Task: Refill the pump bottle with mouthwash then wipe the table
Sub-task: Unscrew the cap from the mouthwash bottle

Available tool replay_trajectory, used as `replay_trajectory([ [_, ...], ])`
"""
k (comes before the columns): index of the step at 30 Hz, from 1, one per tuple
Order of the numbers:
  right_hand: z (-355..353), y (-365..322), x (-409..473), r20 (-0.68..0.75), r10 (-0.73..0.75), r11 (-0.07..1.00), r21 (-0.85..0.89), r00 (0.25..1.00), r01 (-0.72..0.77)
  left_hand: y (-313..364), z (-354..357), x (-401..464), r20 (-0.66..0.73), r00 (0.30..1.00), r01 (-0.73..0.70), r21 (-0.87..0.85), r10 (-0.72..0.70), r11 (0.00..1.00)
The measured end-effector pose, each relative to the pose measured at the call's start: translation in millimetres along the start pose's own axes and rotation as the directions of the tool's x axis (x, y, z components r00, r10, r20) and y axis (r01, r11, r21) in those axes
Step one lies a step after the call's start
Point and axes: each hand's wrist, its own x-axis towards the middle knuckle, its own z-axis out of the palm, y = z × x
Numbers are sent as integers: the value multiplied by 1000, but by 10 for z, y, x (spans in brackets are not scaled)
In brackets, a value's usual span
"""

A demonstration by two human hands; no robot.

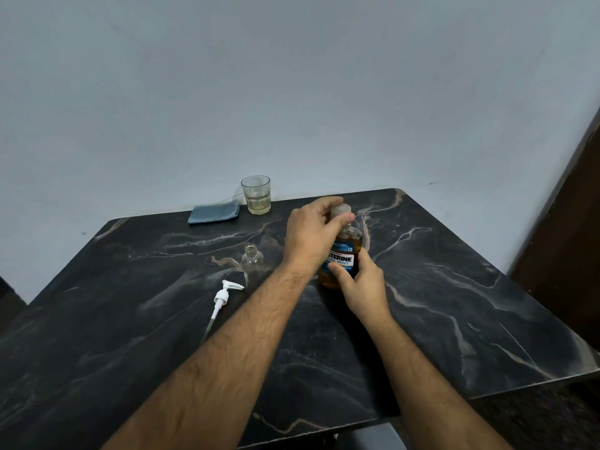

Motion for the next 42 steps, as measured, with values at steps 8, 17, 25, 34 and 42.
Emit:
replay_trajectory([
  [8,11,-18,-17,-16,-3,1000,-18,1000,3,149,47,9,-135,990,53,170,-30,984],
  [17,-9,22,-1,30,-2,999,39,1000,1,72,-40,80,24,996,81,69,-82,994],
  [25,-7,66,13,51,4,998,57,999,-7,-1,-226,282,519,854,162,-186,-43,969],
  [34,34,-17,-36,-45,-11,998,-56,999,9,-30,29,75,64,998,5,34,-7,999],
  [42,25,-32,-62,-34,-14,998,-62,999,12,36,43,64,28,995,94,-24,-93,995],
])
